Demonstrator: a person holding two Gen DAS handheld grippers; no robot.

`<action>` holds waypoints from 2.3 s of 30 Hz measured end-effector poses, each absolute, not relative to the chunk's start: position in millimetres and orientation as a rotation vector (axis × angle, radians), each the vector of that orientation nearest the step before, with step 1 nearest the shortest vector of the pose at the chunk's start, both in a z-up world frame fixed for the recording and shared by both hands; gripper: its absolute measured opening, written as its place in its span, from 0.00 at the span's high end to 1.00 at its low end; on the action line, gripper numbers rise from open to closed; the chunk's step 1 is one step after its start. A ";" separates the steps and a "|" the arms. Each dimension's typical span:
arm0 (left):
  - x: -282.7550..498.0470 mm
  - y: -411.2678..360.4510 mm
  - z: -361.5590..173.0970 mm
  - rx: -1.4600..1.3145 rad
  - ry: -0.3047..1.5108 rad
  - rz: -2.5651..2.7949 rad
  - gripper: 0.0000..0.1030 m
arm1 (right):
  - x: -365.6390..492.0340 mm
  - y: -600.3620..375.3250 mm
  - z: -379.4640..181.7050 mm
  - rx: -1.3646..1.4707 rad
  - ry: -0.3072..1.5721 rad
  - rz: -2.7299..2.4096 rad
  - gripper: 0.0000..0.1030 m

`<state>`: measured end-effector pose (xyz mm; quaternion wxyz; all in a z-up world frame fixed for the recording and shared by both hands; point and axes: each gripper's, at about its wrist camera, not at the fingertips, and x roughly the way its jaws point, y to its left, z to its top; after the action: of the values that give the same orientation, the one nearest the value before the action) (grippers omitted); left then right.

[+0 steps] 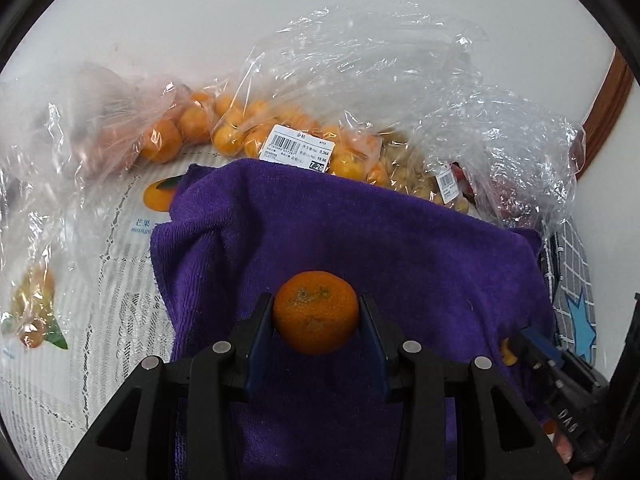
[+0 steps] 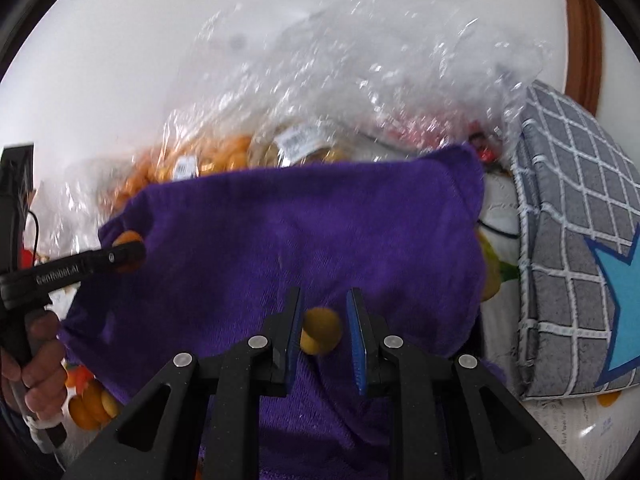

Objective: Organize fruits
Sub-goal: 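Lift both held fruits and carry them over the purple towel, then open both tools to drop the fruits onto the purple towel, then grasp an orange with the right tool while the left tool grasps another orange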

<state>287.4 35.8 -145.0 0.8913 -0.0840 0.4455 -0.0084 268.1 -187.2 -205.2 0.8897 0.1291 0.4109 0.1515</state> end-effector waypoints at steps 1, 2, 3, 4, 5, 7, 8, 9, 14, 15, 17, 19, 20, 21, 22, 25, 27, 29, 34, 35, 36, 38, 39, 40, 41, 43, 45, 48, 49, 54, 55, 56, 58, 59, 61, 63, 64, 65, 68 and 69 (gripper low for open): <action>287.7 36.0 -145.1 -0.172 0.924 -0.017 0.61 | 267.9 -185.7 -205.9 0.263 0.855 0.321 0.78; 287.1 35.8 -144.0 -0.169 0.922 -0.016 0.61 | 267.5 -183.5 -206.7 0.253 0.857 0.324 0.77; 289.2 35.9 -144.9 -0.169 0.922 -0.016 0.61 | 267.1 -181.0 -207.7 0.240 0.860 0.327 0.77; 289.0 36.0 -145.0 -0.170 0.925 -0.016 0.61 | 267.0 -178.3 -209.6 0.219 0.870 0.319 0.77; 289.1 36.4 -145.6 -0.173 0.929 -0.018 0.61 | 267.6 -175.9 -211.9 0.197 0.881 0.308 0.77; 289.7 36.6 -146.2 -0.176 0.929 -0.021 0.61 | 268.9 -174.6 -214.8 0.188 0.892 0.300 0.77; 290.0 36.7 -145.9 -0.173 0.927 -0.019 0.61 | 268.5 -175.3 -214.3 0.194 0.888 0.302 0.77; 289.8 37.1 -145.5 -0.170 0.925 -0.017 0.61 | 267.9 -177.1 -212.1 0.200 0.877 0.300 0.77; 289.4 41.7 -141.2 -0.165 0.906 -0.010 0.61 | 264.4 -195.8 -194.9 0.234 0.775 0.213 0.77; 289.3 42.8 -141.1 -0.166 0.906 -0.010 0.61 | 265.9 -200.2 -195.7 0.245 0.775 0.196 0.77; 290.5 44.4 -142.8 -0.170 0.913 -0.011 0.61 | 272.3 -204.9 -201.8 0.254 0.809 0.174 0.77; 292.1 43.8 -146.2 -0.168 0.928 -0.016 0.61 | 277.5 -207.2 -208.9 0.261 0.841 0.154 0.77; 293.1 42.8 -148.1 -0.165 0.935 -0.017 0.61 | 279.9 -208.2 -212.5 0.266 0.859 0.152 0.77; 294.0 41.6 -150.2 -0.161 0.940 -0.017 0.61 | 281.7 -208.0 -215.1 0.270 0.873 0.154 0.77; 294.9 40.8 -151.8 -0.157 0.946 -0.017 0.61 | 282.6 -208.0 -216.7 0.270 0.881 0.156 0.77; 296.8 37.3 -155.1 -0.130 0.951 0.001 0.61 | 284.9 -200.9 -217.1 0.225 0.889 0.143 0.77; 297.1 35.5 -156.0 -0.116 0.951 0.009 0.61 | 284.5 -198.7 -217.8 0.206 0.888 0.136 0.77; 296.7 33.9 -156.3 -0.106 0.949 0.014 0.61 | 285.1 -195.4 -218.5 0.201 0.887 0.136 0.76; 296.5 29.4 -156.6 -0.074 0.950 0.024 0.60 | 284.7 -197.5 -216.5 0.206 0.896 0.156 0.67; 296.9 27.5 -155.8 -0.066 0.957 0.017 0.55 | 284.3 -199.0 -215.2 0.218 0.893 0.168 0.61; 296.5 26.9 -155.3 -0.061 0.958 0.013 0.48 | 281.9 -201.4 -213.8 0.231 0.889 0.182 0.58; 294.8 25.3 -148.6 -0.049 0.946 0.037 0.44 | 277.8 -203.5 -209.0 0.251 0.877 0.206 0.44; 293.4 24.7 -144.5 -0.045 0.937 0.049 0.44 | 275.6 -204.0 -205.6 0.252 0.866 0.206 0.41; 290.7 23.5 -137.7 -0.042 0.923 0.057 0.44 | 273.2 -203.8 -201.1 0.250 0.848 0.206 0.41; 288.2 22.9 -131.9 -0.040 0.908 0.056 0.44 | 270.0 -204.7 -196.3 0.248 0.829 0.206 0.41; 278.5 18.7 -112.9 -0.023 0.856 0.062 0.44 | 264.5 -206.9 -184.9 0.243 0.793 0.202 0.41; 266.2 13.9 -95.8 0.002 0.813 0.060 0.44 | 254.4 -212.3 -169.6 0.245 0.741 0.204 0.41; 233.1 16.5 -74.7 -0.005 0.729 0.027 0.44 | 236.1 -224.2 -148.2 0.220 0.678 0.155 0.41; 223.8 18.9 -70.4 -0.006 0.715 0.021 0.44 | 231.3 -228.9 -143.7 0.208 0.675 0.130 0.41; 179.8 39.3 -60.2 -0.034 0.700 0.029 0.44 | 200.8 -263.7 -146.5 0.232 0.726 0.124 0.41; 171.9 43.8 -60.7 -0.041 0.705 0.028 0.44 | 193.9 -269.8 -152.2 0.247 0.743 0.133 0.41; 167.7 47.9 -62.7 -0.045 0.713 0.022 0.44 | 187.2 -273.1 -158.6 0.256 0.758 0.142 0.41; 160.9 56.5 -71.2 -0.059 0.739 0.013 0.44 | 171.5 -275.2 -174.5 0.255 0.788 0.150 0.41; 153.9 61.4 -72.9 -0.075 0.749 0.016 0.44 | 165.6 -272.7 -181.8 0.251 0.796 0.156 0.41; 146.9 66.8 -81.1 -0.091 0.759 0.012 0.44 | 153.4 -266.2 -197.7 0.249 0.814 0.189 0.42; 137.4 70.6 -87.9 -0.090 0.774 0.003 0.44 | 146.3 -260.5 -209.0 0.256 0.833 0.218 0.42; 132.1 72.1 -90.6 -0.086 0.777 -0.003 0.44 | 144.8 -257.1 -214.3 0.250 0.842 0.218 0.43; 127.0 73.6 -92.4 -0.081 0.780 -0.005 0.44 | 145.4 -253.6 -218.9 0.236 0.849 0.201 0.45; 116.0 76.2 -100.5 -0.077 0.784 -0.012 0.44 | 151.0 -249.4 -229.5 0.236 0.887 0.179 0.60; 112.1 77.2 -104.3 -0.083 0.786 -0.018 0.44 | 151.2 -249.1 -229.6 0.231 0.885 0.166 0.63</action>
<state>112.1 77.2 -104.3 0.9229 -0.0404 0.3828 -0.0089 151.2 -249.1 -229.6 0.8939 0.1113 0.4269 0.0798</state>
